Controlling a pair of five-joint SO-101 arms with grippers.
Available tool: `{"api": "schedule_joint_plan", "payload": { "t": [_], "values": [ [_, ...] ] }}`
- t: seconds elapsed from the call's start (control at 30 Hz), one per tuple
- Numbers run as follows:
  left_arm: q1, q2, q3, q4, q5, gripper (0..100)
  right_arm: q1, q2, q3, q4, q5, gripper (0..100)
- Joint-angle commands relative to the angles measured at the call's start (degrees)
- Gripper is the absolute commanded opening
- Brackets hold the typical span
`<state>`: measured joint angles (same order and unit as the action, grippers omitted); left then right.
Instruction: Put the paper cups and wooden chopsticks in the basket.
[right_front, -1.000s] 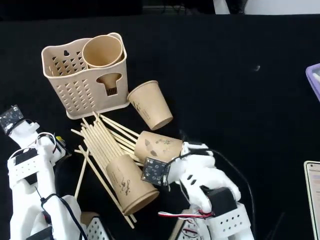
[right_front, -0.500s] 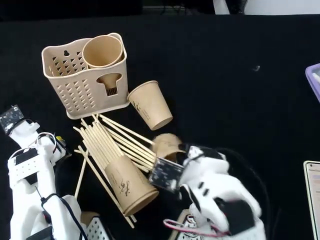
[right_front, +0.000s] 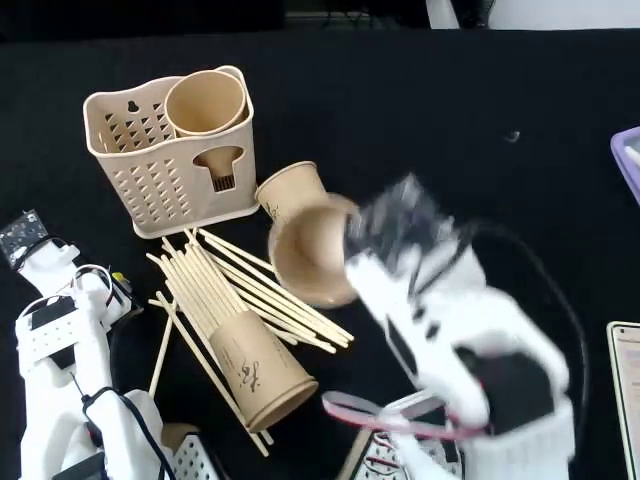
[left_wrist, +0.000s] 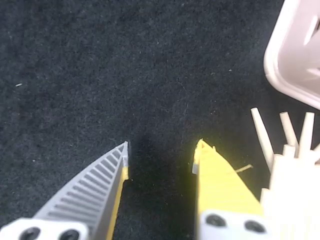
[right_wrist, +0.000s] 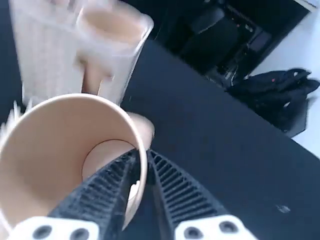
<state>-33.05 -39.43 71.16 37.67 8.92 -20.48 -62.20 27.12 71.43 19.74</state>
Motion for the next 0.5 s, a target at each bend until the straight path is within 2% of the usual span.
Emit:
{"api": "schedule_joint_plan", "payload": {
  "t": [0.0, 0.17, 0.27, 0.47],
  "values": [
    [0.7, -1.0, -0.4, -0.4, -0.1, 22, -1.6, 18.8, -19.8, -8.6, -14.9, 1.1],
    [0.7, -1.0, -0.4, -0.4, -0.1, 22, -6.8, 31.6, -32.8, -14.2, -22.2, 1.1],
    [0.7, -1.0, -0.4, -0.4, -0.1, 22, -9.0, 37.7, -38.1, -17.4, -23.0, 1.1],
    [0.7, -1.0, -0.4, -0.4, -0.1, 22, -8.8, 48.7, -42.1, -23.3, -22.9, 1.1]
  ]
}}
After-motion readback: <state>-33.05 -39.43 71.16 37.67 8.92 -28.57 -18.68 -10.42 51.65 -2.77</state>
